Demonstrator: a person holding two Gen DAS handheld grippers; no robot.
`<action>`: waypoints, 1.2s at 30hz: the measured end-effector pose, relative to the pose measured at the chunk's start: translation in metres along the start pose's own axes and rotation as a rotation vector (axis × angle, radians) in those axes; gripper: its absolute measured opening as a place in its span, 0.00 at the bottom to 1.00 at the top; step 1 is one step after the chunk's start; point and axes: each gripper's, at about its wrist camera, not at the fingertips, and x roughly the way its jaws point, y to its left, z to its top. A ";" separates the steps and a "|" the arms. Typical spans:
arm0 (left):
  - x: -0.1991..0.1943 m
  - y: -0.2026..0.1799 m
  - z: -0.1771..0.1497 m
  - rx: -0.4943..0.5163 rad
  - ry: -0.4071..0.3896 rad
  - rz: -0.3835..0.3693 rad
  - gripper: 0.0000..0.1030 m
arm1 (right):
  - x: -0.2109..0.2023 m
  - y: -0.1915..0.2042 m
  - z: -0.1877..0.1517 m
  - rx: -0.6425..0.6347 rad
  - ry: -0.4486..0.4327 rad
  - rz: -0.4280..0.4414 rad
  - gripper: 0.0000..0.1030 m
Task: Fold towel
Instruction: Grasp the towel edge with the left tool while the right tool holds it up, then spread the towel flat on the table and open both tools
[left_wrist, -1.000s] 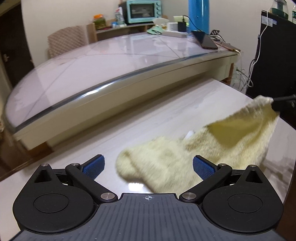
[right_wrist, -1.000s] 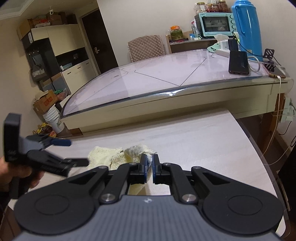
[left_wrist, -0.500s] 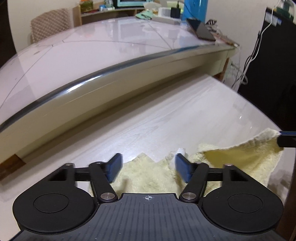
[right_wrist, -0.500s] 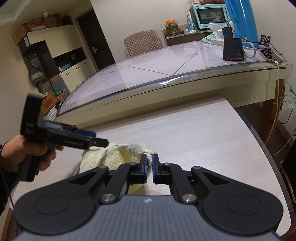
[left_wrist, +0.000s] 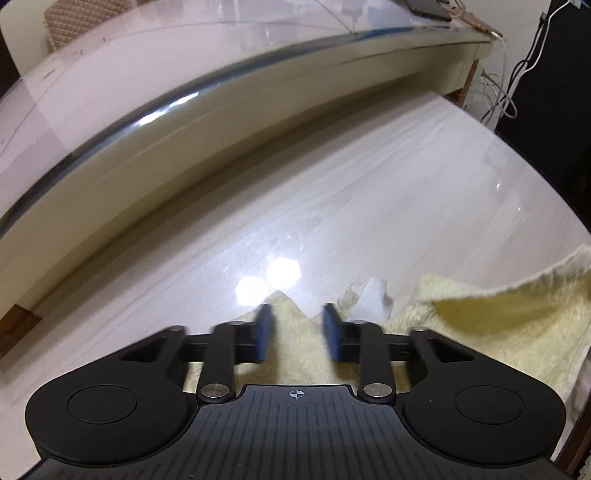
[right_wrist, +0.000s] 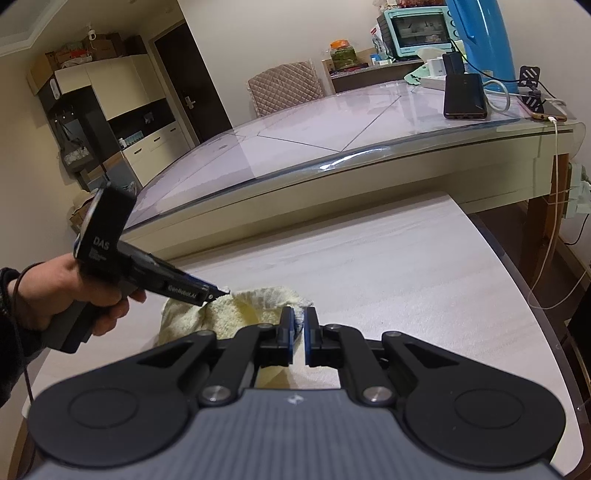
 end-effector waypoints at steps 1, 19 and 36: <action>-0.001 0.002 -0.001 -0.006 -0.006 -0.002 0.12 | 0.000 0.000 0.000 0.001 0.000 0.002 0.06; -0.136 0.086 -0.160 -0.339 -0.201 0.062 0.06 | 0.004 -0.003 -0.006 0.040 0.012 -0.001 0.06; -0.116 0.147 -0.188 -0.433 -0.209 0.107 0.06 | 0.006 0.006 -0.015 0.111 0.076 0.041 0.06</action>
